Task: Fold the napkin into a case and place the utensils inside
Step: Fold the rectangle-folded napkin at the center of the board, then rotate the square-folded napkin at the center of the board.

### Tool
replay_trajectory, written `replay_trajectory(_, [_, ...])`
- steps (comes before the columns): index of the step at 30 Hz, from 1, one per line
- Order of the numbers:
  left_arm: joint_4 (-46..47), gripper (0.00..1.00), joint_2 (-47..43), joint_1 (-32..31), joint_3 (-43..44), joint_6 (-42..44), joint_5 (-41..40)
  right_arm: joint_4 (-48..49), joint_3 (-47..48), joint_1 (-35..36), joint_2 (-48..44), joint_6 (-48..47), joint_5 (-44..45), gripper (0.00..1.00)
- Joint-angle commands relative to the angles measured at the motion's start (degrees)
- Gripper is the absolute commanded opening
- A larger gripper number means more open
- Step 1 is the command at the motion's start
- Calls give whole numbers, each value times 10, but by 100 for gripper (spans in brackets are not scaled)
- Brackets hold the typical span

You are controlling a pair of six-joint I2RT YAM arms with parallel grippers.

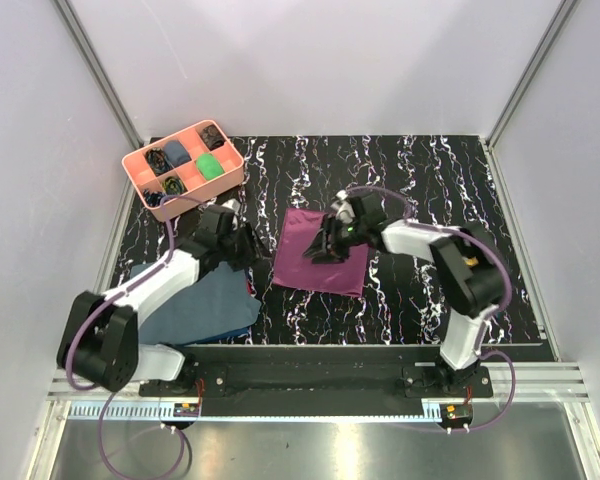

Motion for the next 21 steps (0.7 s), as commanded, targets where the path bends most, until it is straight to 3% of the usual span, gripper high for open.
replay_trajectory(1, [6,49,68,-1,63,37,68,-117,-26,-29,-98,-80,84,51])
replay_trajectory(6, [5,50,153,-4,115,53,46,-128,-76,-40,-141,-87,108,46])
replay_trajectory(8, [5,49,182,-8,125,57,37,-117,-92,-40,-132,-78,101,35])
replay_trajectory(11, [5,48,225,-20,141,62,31,-102,-110,-44,-125,-71,116,27])
replay_trajectory(14, [17,43,246,-44,136,53,37,-104,-132,-67,-129,-83,137,26])
replay_trajectory(21, [85,40,222,-120,70,-16,65,-136,-147,-203,-118,-147,151,26])
